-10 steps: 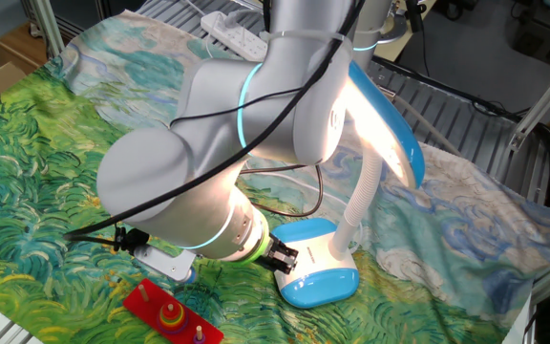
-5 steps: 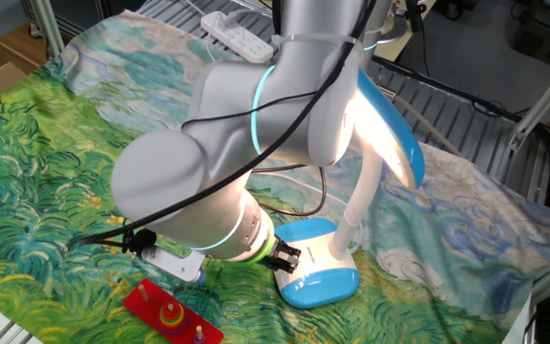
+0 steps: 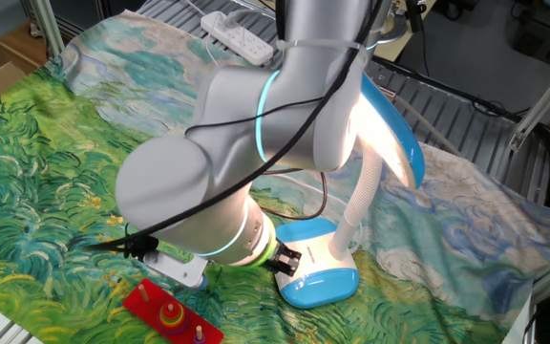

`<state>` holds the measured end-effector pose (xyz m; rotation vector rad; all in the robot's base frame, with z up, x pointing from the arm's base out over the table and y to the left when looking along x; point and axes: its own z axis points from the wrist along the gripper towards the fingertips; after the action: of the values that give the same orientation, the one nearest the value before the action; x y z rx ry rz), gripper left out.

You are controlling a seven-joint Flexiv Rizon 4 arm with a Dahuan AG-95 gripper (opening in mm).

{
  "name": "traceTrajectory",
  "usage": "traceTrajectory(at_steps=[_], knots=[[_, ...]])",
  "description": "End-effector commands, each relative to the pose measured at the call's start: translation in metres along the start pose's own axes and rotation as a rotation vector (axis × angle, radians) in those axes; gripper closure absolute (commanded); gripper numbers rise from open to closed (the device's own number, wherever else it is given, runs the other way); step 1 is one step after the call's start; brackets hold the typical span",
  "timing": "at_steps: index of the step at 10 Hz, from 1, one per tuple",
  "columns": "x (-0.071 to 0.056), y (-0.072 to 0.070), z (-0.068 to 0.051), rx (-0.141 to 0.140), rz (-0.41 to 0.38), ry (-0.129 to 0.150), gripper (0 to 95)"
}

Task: Turn off the desk lamp by pressing the button

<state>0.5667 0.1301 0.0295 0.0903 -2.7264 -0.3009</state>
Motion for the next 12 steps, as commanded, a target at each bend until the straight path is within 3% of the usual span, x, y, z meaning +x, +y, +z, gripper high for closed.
traceTrajectory(at_steps=[1, 7, 8, 12], knots=[[0.0013, -0.0006, -0.0001, 0.002, -0.007, 0.0, 76.0], [0.0097, -0.0037, 0.0024, 0.007, -0.015, 0.013, 76.0], [0.0108, -0.004, 0.0036, 0.007, -0.013, 0.013, 95.0], [0.0108, -0.0043, 0.0032, 0.015, -0.003, 0.017, 95.0]])
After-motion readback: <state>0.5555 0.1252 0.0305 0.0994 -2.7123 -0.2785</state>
